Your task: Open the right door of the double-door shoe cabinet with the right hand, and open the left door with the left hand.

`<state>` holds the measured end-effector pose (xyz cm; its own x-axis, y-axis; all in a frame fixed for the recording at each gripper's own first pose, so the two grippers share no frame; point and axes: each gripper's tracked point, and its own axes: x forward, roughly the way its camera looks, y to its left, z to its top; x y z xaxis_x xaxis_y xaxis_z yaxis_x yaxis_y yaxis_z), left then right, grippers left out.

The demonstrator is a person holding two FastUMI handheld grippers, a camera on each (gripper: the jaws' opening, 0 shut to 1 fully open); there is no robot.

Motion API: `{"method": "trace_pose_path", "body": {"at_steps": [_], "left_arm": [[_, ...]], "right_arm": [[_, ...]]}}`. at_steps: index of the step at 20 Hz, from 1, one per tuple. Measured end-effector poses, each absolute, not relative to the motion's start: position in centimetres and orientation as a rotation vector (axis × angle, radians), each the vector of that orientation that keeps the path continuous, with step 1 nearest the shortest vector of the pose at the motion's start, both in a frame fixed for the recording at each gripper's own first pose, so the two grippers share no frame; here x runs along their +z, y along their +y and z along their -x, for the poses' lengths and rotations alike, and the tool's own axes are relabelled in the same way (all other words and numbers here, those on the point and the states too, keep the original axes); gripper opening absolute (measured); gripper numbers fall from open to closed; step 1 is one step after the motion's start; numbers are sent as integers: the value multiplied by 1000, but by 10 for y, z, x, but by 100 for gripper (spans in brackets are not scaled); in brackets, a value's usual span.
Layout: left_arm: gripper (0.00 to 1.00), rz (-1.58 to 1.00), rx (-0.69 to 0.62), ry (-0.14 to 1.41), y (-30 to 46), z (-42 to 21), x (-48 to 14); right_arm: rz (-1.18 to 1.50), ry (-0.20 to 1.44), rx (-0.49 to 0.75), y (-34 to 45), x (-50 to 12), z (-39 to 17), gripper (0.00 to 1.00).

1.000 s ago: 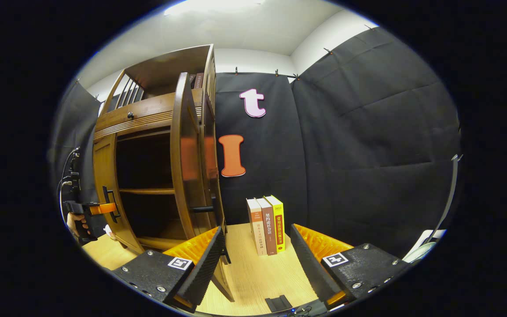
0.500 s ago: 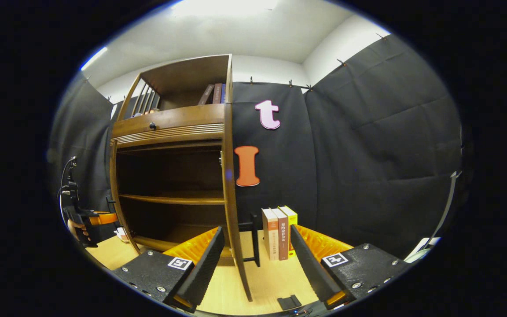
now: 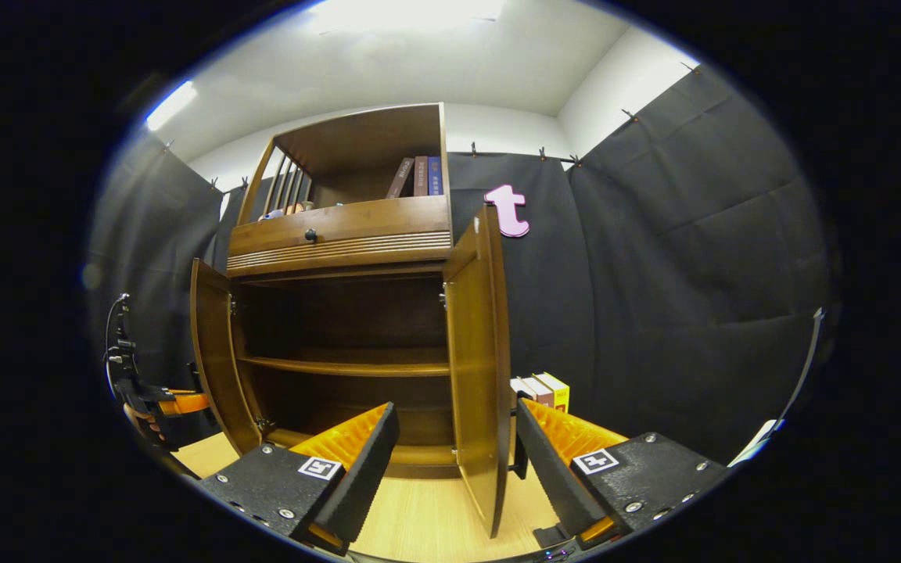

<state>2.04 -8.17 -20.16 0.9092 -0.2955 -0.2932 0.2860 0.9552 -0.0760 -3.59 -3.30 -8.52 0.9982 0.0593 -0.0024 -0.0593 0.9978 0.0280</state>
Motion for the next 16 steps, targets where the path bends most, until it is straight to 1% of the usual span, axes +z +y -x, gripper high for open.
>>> {"method": "trace_pose_path", "body": {"at_steps": [1,3,4,6,9,12,13,16], "left_arm": [[15,20,-296,313,-78,-16,-202],[17,19,-297,312,-65,-12,-202],[15,22,-301,314,-61,-13,-202],[17,15,-309,318,-55,-10,-202],[15,-6,-308,320,-45,-9,-201],[16,-3,-286,316,-29,-5,-196],[9,-14,-283,312,-25,-7,-198],[9,-25,-269,304,-7,-5,-196]], "right_arm": [[-28,0,68,-27,-83,35,99],[-28,-4,84,-14,-82,33,99],[-26,-4,92,-7,-81,32,98],[-21,-5,105,4,-81,30,98],[-13,-5,127,20,-82,28,98],[-16,-4,135,31,-82,23,99],[-17,-3,138,33,-83,21,98],[-13,4,147,44,-86,16,98]]}}
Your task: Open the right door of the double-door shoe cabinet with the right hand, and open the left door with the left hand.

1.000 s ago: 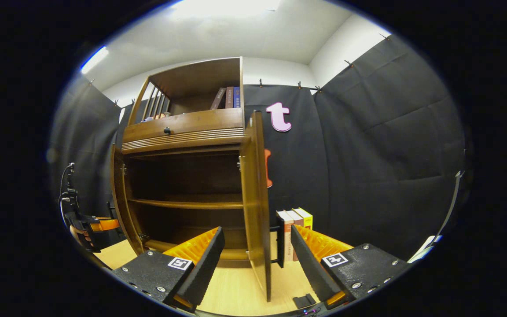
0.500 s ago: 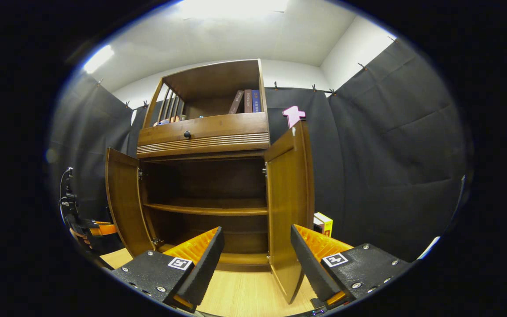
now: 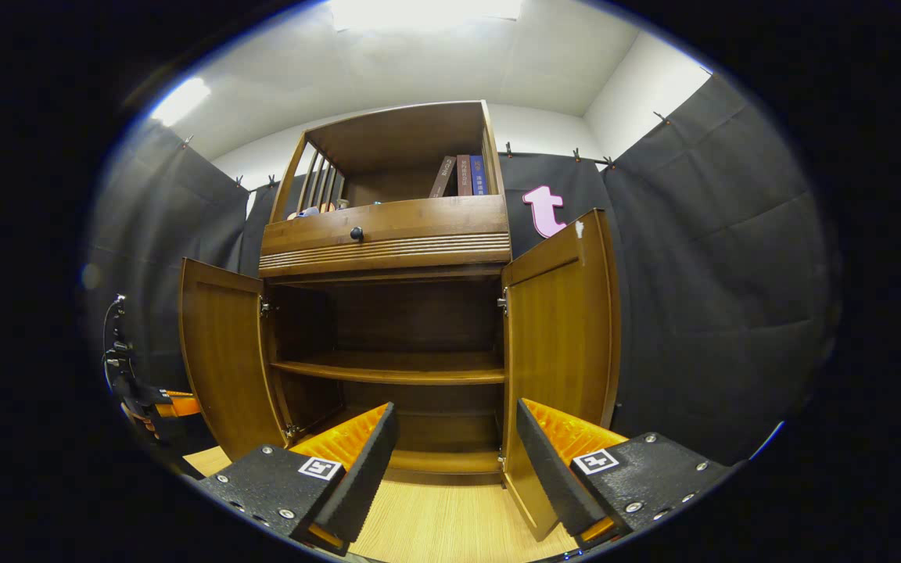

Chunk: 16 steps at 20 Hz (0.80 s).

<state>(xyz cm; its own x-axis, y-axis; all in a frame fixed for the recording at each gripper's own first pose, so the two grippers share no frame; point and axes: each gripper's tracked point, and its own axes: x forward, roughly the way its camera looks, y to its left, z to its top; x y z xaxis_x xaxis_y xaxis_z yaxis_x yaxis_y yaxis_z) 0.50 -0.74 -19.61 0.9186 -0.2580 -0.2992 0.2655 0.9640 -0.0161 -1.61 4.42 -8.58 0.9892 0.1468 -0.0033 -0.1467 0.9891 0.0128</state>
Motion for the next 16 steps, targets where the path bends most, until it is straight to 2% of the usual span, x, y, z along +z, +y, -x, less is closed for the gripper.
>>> {"method": "trace_pose_path", "body": {"at_steps": [13,14,15,16], "left_arm": [[8,-29,-238,304,44,-11,-194],[8,-26,-237,305,47,-12,-194],[8,-22,-236,303,51,-13,-194],[8,-19,-237,303,54,-14,-193]], "right_arm": [[-8,19,205,99,-96,-11,99],[-8,20,207,101,-97,-13,92],[-7,21,211,105,-97,-14,92],[-5,22,215,108,-98,-15,99]]}}
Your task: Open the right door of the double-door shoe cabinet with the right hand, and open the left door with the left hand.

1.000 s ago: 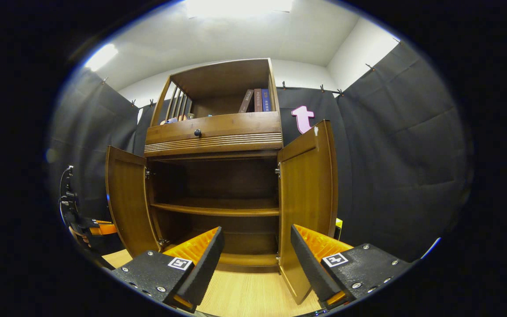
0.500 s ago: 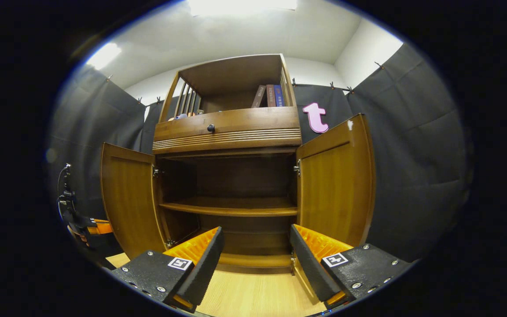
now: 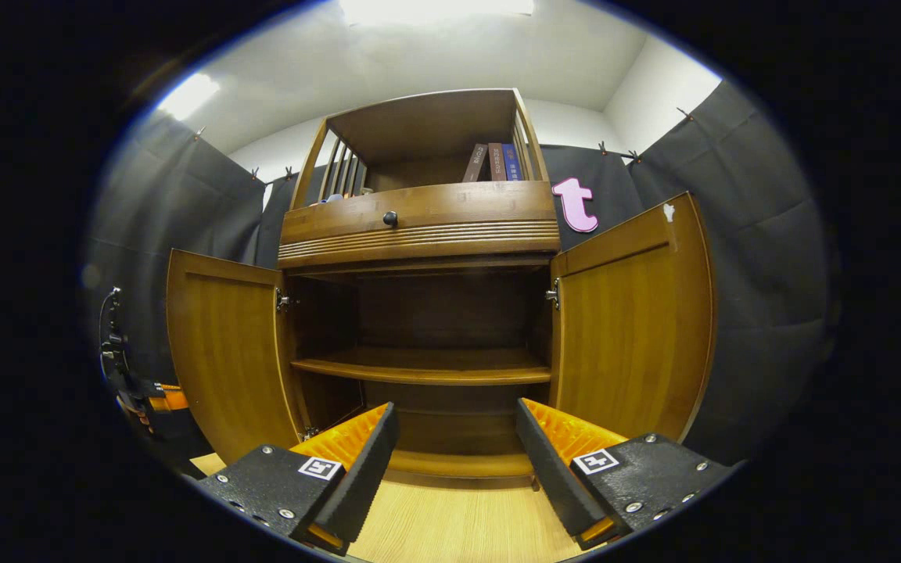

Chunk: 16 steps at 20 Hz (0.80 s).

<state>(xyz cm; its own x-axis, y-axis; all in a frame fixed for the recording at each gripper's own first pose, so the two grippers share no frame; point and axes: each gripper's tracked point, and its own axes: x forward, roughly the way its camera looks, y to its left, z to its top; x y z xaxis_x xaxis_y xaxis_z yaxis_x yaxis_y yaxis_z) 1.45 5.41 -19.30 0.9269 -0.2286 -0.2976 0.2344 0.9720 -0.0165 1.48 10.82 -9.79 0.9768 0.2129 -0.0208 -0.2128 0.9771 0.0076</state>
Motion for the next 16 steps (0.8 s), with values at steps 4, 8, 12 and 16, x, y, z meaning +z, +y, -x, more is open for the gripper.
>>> {"method": "trace_pose_path", "body": {"at_steps": [4,8,12,16], "left_arm": [[7,-3,-249,297,66,-17,-192],[8,12,-250,303,82,-24,-195],[8,29,-299,314,82,-24,-195],[8,17,-302,319,82,-19,-194]], "right_arm": [[-1,30,228,122,-101,-22,92],[0,21,234,132,-96,-25,92],[-7,21,237,139,-96,-29,92],[-12,25,240,140,-98,-28,92]]}}
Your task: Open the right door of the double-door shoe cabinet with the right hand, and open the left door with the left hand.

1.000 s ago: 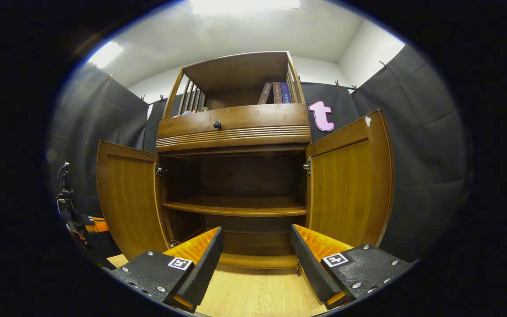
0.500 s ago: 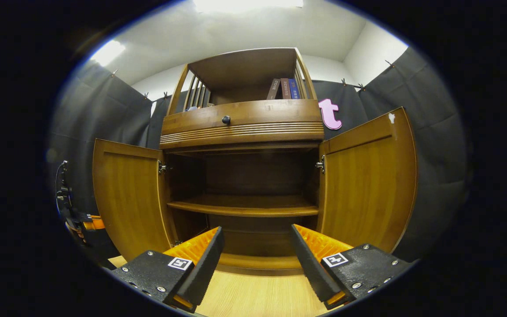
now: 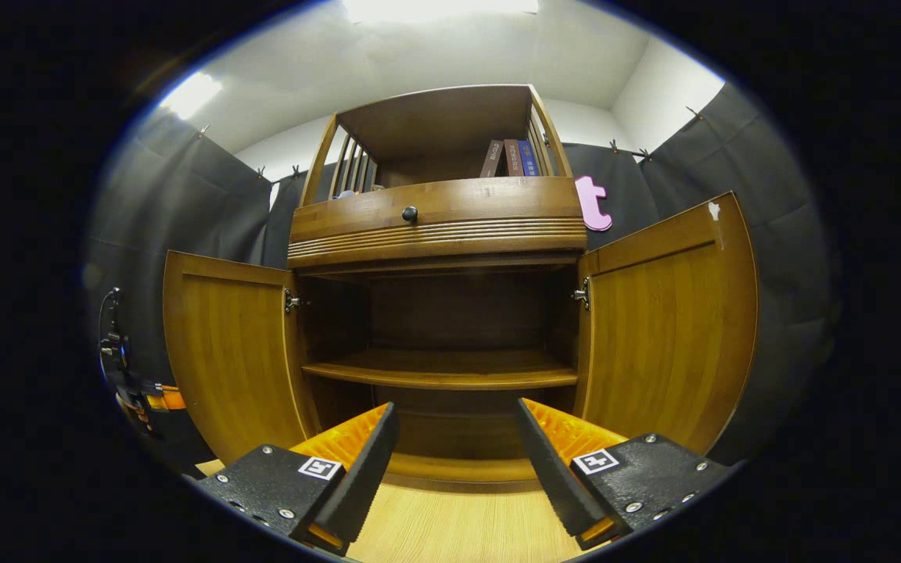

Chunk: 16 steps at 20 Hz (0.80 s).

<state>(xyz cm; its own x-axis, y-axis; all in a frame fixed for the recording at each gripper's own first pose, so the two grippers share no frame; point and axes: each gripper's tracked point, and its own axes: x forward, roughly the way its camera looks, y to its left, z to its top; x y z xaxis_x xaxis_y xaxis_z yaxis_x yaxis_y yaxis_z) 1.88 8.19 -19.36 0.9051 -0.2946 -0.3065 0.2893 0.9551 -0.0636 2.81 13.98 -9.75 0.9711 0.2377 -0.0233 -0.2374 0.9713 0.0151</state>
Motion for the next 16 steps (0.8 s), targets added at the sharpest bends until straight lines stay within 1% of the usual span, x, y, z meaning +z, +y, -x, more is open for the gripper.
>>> {"method": "trace_pose_path", "body": {"at_steps": [2,4,5,6,7,10,11,12,13,14,15,16], "left_arm": [[8,8,-291,321,85,-11,-190],[6,-14,-246,307,94,-1,-180],[10,-22,-220,292,100,4,-169],[8,-21,-198,274,103,10,-157],[7,-13,-179,259,105,16,-145],[7,18,-108,229,105,27,-110],[7,26,-90,224,104,30,-100],[10,21,-70,225,104,33,-94],[12,9,-53,228,97,37,-86],[20,-12,-24,224,94,38,-78],[28,-39,0,229,92,38,-76],[35,-54,8,225,85,38,-71]], "right_arm": [[-11,25,239,138,-96,-25,92],[-12,23,235,132,-95,-23,92],[-13,20,234,130,-92,-21,92],[-15,16,231,126,-90,-19,99],[-15,12,228,123,-87,-17,92],[-10,5,207,108,-82,-12,92],[-14,3,202,103,-79,-11,99],[-19,2,195,98,-76,-9,92],[-21,1,187,92,-73,-7,92],[-18,-3,178,86,-70,-6,92],[-13,-6,167,80,-67,-5,95],[-12,-11,161,75,-65,-4,92]]}}
